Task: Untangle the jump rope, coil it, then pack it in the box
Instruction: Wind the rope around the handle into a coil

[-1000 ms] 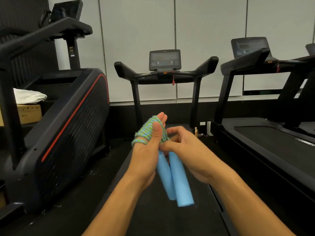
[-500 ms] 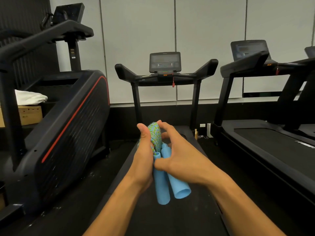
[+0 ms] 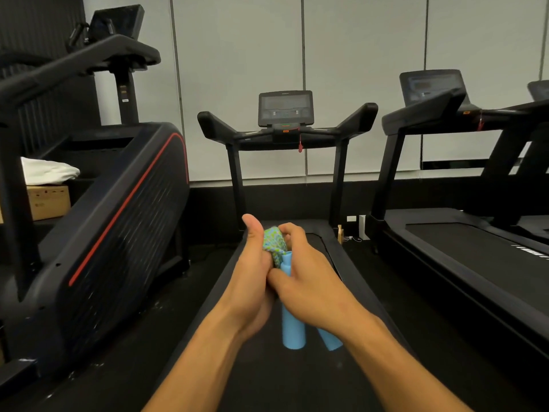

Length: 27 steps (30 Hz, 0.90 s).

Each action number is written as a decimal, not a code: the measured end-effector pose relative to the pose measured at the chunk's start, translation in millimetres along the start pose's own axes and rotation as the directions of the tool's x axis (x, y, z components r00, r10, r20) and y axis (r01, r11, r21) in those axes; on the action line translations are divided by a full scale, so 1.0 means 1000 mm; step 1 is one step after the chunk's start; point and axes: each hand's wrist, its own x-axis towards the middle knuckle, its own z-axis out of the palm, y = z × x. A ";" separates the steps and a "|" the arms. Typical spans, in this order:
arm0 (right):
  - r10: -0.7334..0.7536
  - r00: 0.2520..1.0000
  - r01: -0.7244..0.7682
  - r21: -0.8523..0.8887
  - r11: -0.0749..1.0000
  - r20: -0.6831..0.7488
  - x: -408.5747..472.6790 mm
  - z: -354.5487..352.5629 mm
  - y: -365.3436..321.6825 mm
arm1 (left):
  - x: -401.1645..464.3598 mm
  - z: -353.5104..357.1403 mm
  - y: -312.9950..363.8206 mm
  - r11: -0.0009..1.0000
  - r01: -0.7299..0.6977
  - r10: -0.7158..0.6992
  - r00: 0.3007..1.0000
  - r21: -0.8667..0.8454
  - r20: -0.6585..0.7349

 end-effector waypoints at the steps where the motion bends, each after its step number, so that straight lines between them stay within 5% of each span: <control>1: -0.005 1.000 0.004 -0.022 1.000 -0.008 0.001 0.001 0.001 | 0.000 0.001 0.000 1.000 0.003 -0.003 1.000 -0.011 0.009; 8: 0.052 0.983 -0.062 -0.056 0.996 -0.175 0.004 -0.005 0.015 | -0.003 0.012 -0.002 0.996 -0.008 -0.004 0.991 0.091 0.135; 11: 0.149 0.943 -0.154 0.005 0.988 -0.296 0.015 -0.033 0.026 | -0.008 0.021 0.011 0.978 -0.140 0.106 0.973 0.155 0.206; 14: 0.175 0.930 -0.118 0.187 0.975 -0.325 0.016 -0.060 0.023 | -0.003 0.018 0.015 0.853 -0.340 0.391 0.919 0.396 -0.052; 16: 0.167 0.945 -0.094 0.254 0.963 -0.283 0.013 -0.062 0.016 | 0.001 0.013 0.012 0.783 -0.327 0.466 0.871 0.529 -0.152; 20: 0.112 0.984 -0.094 0.130 0.987 -0.142 0.008 -0.048 0.008 | 0.002 0.014 0.001 0.941 -0.132 0.166 0.983 0.311 -0.084; 27: 0.120 0.993 -0.119 0.215 0.969 0.006 0.006 -0.045 0.006 | 0.002 0.010 0.000 0.977 -0.091 0.099 0.995 0.193 -0.033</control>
